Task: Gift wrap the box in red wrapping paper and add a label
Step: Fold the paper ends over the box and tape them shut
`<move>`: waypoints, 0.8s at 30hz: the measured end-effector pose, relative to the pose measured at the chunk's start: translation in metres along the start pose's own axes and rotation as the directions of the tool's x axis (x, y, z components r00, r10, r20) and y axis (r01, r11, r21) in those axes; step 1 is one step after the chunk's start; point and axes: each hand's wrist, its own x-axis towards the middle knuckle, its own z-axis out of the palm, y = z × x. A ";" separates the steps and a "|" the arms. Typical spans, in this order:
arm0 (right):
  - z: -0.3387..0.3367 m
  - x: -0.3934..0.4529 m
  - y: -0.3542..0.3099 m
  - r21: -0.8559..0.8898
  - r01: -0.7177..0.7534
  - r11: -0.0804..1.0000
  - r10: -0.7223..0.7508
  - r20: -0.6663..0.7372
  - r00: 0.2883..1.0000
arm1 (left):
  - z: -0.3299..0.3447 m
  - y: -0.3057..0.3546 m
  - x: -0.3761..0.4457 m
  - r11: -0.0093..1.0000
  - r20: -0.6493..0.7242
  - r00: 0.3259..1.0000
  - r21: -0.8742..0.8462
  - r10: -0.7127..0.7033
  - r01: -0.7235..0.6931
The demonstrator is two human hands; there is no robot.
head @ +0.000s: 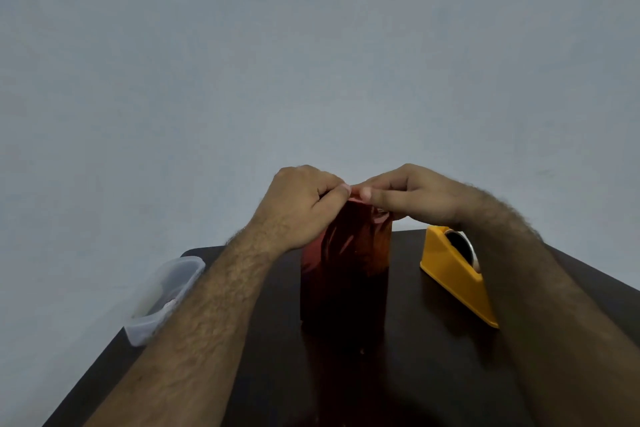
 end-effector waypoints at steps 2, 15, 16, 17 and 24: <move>0.004 -0.003 -0.001 0.045 -0.035 0.998 0.036 -0.037 0.999 | 0.000 -0.002 0.000 0.997 -0.027 0.997 -0.040 -0.067 0.066; 0.019 -0.005 -0.001 -0.011 0.154 0.988 -0.154 -0.096 0.983 | -0.010 0.002 -0.027 0.904 0.021 0.966 -0.345 -0.259 0.251; 0.020 -0.003 0.000 0.026 0.145 0.989 -0.142 -0.102 0.985 | -0.008 0.002 -0.028 0.890 0.001 0.960 -0.375 -0.281 0.261; 0.021 -0.002 0.000 0.077 0.142 0.987 -0.134 -0.103 0.986 | -0.004 0.001 -0.029 0.869 -0.022 0.951 -0.412 -0.309 0.273; 0.034 -0.007 0.004 0.144 0.054 0.988 -0.023 -0.212 0.977 | 0.006 0.001 -0.024 0.754 0.002 0.921 -0.573 -0.390 0.321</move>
